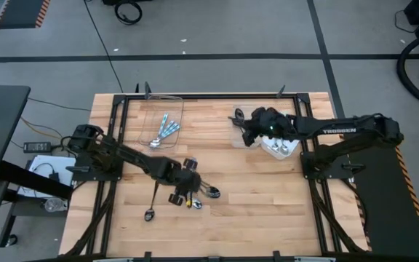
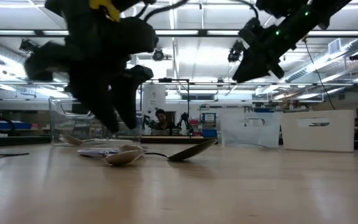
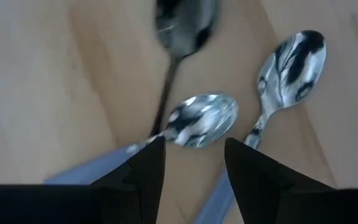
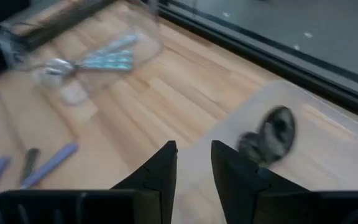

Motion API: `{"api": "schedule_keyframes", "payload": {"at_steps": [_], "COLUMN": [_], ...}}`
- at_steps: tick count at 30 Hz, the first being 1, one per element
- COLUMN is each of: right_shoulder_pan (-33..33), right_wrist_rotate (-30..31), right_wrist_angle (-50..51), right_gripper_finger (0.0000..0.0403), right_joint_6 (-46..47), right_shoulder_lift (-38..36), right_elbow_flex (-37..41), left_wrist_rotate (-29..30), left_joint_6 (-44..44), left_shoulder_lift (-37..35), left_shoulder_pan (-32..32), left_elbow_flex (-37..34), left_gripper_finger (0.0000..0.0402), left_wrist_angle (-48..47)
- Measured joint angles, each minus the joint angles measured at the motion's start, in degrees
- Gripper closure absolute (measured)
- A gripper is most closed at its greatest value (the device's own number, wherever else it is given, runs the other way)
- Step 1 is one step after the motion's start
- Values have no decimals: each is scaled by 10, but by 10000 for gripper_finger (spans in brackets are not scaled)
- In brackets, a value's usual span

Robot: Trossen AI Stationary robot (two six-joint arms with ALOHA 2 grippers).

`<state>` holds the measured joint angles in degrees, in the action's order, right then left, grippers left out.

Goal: Sort silverware by color (type)
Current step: Put the purple spoon into the white bin

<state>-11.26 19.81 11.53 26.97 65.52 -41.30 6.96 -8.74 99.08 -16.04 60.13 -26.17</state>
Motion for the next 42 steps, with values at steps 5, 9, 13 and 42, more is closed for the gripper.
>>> {"api": "schedule_keyframes", "payload": {"at_steps": [5,9,13,42], "right_shoulder_pan": [66,108,146,251], "right_wrist_rotate": [43,79,107,165], "right_wrist_angle": [-10,-23,-35,-68], "right_gripper_finger": [293,293,293,293], "right_joint_6": [19,30,40,74], "right_shoulder_lift": [1,7,13,63], "right_elbow_flex": [0,0,0,0], "left_wrist_rotate": [84,117,119,160], "left_joint_6": [-43,-44,-44,-31], "left_shoulder_lift": [12,21,34,78], "left_shoulder_pan": [-45,-64,-74,-80], "left_elbow_flex": [0,1,0,-3], "left_gripper_finger": [230,230,230,369], "left_wrist_angle": [7,41,60,65]}}
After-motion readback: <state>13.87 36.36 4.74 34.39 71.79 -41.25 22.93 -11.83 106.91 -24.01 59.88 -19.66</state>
